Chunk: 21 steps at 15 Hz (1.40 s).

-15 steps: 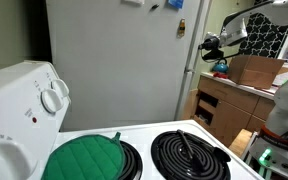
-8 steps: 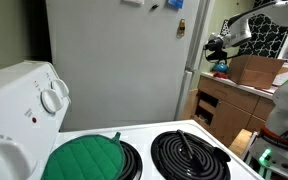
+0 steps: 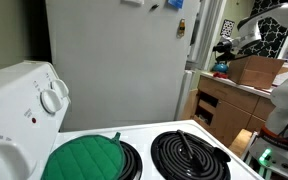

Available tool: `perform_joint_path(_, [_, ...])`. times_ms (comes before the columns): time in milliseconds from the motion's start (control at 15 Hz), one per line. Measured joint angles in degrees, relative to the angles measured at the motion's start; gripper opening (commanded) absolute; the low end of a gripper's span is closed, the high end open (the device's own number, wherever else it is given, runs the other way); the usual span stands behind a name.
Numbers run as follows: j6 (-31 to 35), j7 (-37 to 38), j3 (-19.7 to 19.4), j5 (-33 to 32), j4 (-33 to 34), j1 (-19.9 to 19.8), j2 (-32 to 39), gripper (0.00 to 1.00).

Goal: Open the top refrigerator door fully

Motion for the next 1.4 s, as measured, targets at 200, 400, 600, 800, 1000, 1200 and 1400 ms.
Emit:
perform_joint_path(200, [0.0,-0.22,0.0,0.0,0.19,-0.01,0.14,0.06])
perform_joint_path(400, [-0.55,-1.28,-0.08,-0.06,0.73,-0.01,0.73,0.0])
perform_joint_path(600, [-2.54,-2.81,-0.6,-0.17,1.88,-0.04,1.99,0.0])
perform_joint_path(800, [-4.73,-3.94,-1.12,-0.26,3.39,-0.3,3.65,0.26])
perform_joint_path(1000, [-6.41,-5.25,-1.61,-0.27,5.25,-0.7,5.57,0.48])
perform_joint_path(1200, [-7.55,-6.62,-2.02,-0.27,7.28,-1.11,7.56,0.71])
perform_joint_path(1400, [-8.2,-7.52,-2.3,-0.27,9.0,-1.54,9.24,0.93])
